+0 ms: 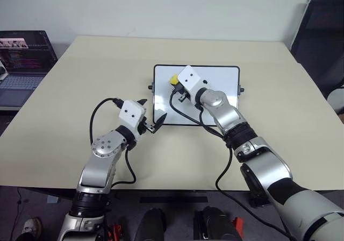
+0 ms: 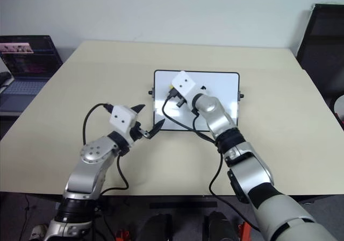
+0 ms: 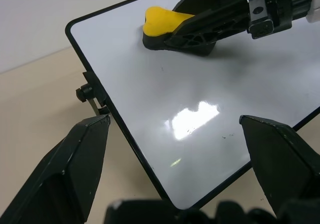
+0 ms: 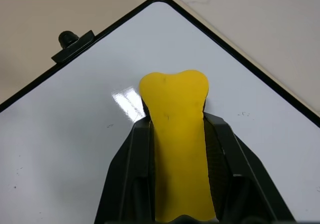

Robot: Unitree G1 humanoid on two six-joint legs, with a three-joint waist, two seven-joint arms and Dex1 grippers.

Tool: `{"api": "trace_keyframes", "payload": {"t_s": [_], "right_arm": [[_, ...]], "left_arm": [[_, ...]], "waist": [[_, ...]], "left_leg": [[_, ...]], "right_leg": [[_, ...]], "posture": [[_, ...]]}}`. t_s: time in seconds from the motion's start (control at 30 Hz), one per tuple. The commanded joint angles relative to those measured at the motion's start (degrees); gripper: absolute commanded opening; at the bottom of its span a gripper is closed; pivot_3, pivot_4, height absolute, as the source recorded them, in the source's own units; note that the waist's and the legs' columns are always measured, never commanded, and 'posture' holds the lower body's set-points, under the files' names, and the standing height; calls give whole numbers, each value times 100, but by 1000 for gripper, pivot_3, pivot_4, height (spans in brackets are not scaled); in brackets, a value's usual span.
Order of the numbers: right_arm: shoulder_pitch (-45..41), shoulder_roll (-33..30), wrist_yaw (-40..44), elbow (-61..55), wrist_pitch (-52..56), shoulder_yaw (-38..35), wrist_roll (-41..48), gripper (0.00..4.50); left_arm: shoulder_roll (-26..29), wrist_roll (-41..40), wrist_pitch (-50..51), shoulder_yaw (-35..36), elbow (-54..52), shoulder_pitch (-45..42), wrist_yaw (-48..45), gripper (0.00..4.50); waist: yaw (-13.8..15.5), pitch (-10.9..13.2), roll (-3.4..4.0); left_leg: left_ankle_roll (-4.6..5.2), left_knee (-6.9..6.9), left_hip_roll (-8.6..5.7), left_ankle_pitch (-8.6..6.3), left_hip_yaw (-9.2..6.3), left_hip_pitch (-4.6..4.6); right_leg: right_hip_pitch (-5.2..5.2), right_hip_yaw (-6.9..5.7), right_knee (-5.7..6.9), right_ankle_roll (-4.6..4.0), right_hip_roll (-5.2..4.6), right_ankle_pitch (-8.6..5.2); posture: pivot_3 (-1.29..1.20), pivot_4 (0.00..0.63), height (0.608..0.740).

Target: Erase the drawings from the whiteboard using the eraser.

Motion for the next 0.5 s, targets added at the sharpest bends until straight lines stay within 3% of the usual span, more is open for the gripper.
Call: {"api": "trace_keyframes", "payload": {"t_s": [0.03,0.3,0.5], "right_arm": [[348,45,218,-380,95,182,-94,973],[1271,-75,753,-1668,670,598,-259,973],[1403,-172,727,-1954,889,521,-272,973]], "left_arm": [[11,13,-58,34,-298,35,65,4500],[6,4,-61,26,-293,29,71,4500],[11,-6,-68,-9,-265,-4,23,4500]], "waist": [[-6,0,0],[-13,0,0],[-7,0,0]], "left_leg": [[0,0,0,0,-1,0],[0,0,1,0,-3,0],[0,0,0,0,-3,0]], "right_leg": [[0,0,0,0,0,0],[0,-1,0,0,0,-1],[0,-3,0,0,0,-1]], "posture": [[0,150,740],[0,150,740],[0,150,740]]}}
